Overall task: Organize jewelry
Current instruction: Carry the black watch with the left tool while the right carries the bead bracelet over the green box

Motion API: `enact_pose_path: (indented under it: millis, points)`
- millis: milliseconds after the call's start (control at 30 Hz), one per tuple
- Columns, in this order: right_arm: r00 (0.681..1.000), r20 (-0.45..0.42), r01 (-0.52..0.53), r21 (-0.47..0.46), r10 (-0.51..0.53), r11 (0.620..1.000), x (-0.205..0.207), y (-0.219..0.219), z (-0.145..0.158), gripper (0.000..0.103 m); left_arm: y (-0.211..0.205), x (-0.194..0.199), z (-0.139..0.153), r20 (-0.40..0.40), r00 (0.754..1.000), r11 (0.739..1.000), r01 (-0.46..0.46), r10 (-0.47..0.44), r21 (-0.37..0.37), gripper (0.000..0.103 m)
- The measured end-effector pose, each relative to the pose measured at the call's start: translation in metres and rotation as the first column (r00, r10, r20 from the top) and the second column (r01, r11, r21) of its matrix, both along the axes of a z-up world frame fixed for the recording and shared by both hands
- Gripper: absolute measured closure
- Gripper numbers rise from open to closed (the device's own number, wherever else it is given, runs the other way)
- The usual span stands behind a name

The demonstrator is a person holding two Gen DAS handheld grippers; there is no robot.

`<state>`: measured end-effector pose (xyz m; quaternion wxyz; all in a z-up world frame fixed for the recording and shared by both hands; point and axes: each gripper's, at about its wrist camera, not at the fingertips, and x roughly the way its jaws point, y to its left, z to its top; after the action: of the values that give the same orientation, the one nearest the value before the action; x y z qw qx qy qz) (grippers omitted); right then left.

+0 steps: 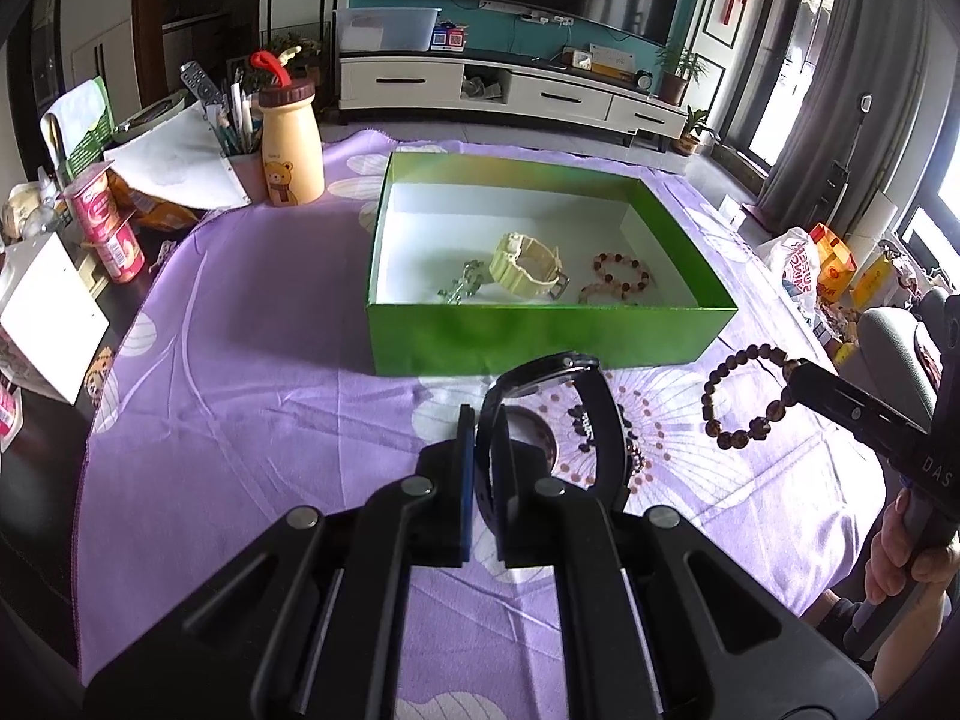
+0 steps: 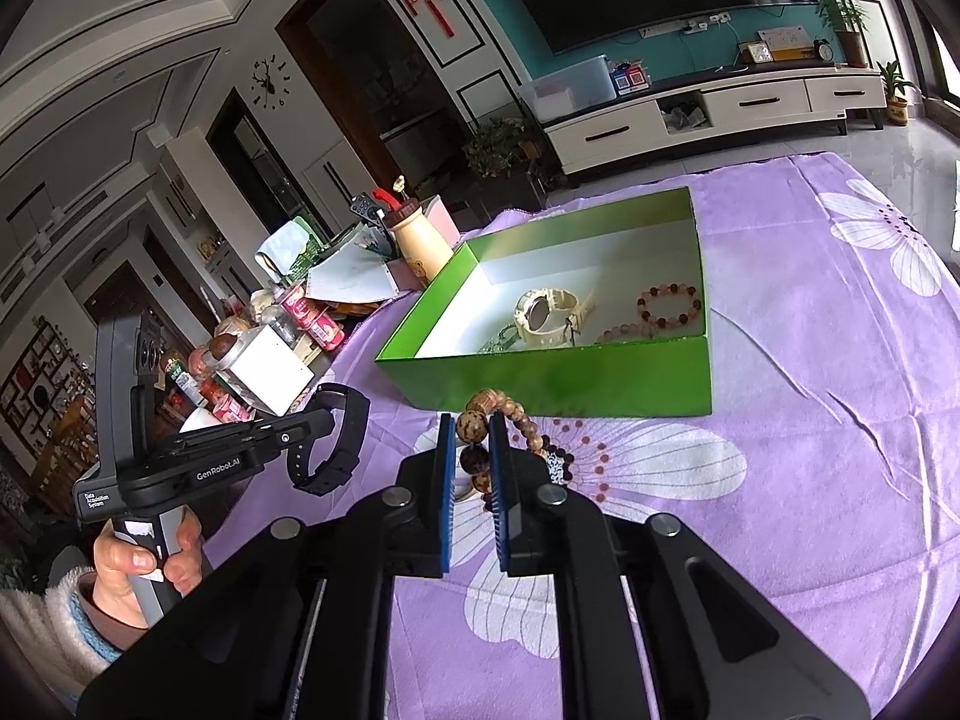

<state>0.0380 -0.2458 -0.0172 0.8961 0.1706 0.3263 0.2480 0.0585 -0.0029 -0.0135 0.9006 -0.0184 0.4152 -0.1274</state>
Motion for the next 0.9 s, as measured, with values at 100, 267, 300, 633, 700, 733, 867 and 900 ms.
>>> enact_pose_path:
  millis: [100, 267, 300, 633, 700, 733, 867, 900]
  points:
    - [1.0, 0.006, -0.005, -0.002, 0.005, 1.0, 0.003, 0.0, 0.002, 0.093, -0.002, 0.003, 0.003, 0.004, 1.0, 1.0, 0.008, -0.008, 0.0, 0.099]
    - [1.0, 0.02, -0.005, -0.004, 0.005, 1.0, 0.003, 0.0, 0.007, 0.093, -0.007, 0.009, 0.011, 0.017, 1.0, 1.0, 0.017, -0.017, 0.006, 0.098]
    - [1.0, 0.025, -0.004, 0.001, 0.004, 1.0, 0.004, 0.0, 0.009, 0.093, -0.008, 0.01, 0.013, 0.021, 1.0, 1.0, 0.019, -0.019, 0.007, 0.098]
    - [0.999, 0.046, 0.006, 0.015, -0.007, 1.0, 0.017, -0.007, 0.016, 0.093, -0.016, 0.03, 0.028, 0.043, 0.999, 1.0, 0.03, -0.03, 0.005, 0.098]
    - [0.998, 0.055, 0.011, 0.014, -0.012, 1.0, 0.021, -0.009, 0.02, 0.093, -0.017, 0.037, 0.03, 0.041, 0.999, 1.0, 0.029, -0.029, -0.001, 0.098]
    - [0.998, 0.061, 0.015, 0.014, -0.016, 1.0, 0.024, -0.011, 0.022, 0.093, -0.017, 0.039, 0.03, 0.04, 0.999, 1.0, 0.027, -0.027, -0.004, 0.099]
    - [0.997, 0.078, 0.028, 0.017, -0.029, 0.999, 0.037, -0.016, 0.03, 0.093, -0.015, 0.056, 0.035, 0.037, 0.999, 1.0, 0.019, -0.019, -0.015, 0.098]
    - [0.996, 0.08, 0.032, 0.016, -0.033, 0.999, 0.041, -0.017, 0.031, 0.093, -0.015, 0.062, 0.036, 0.035, 0.999, 1.0, 0.015, -0.014, -0.016, 0.099]
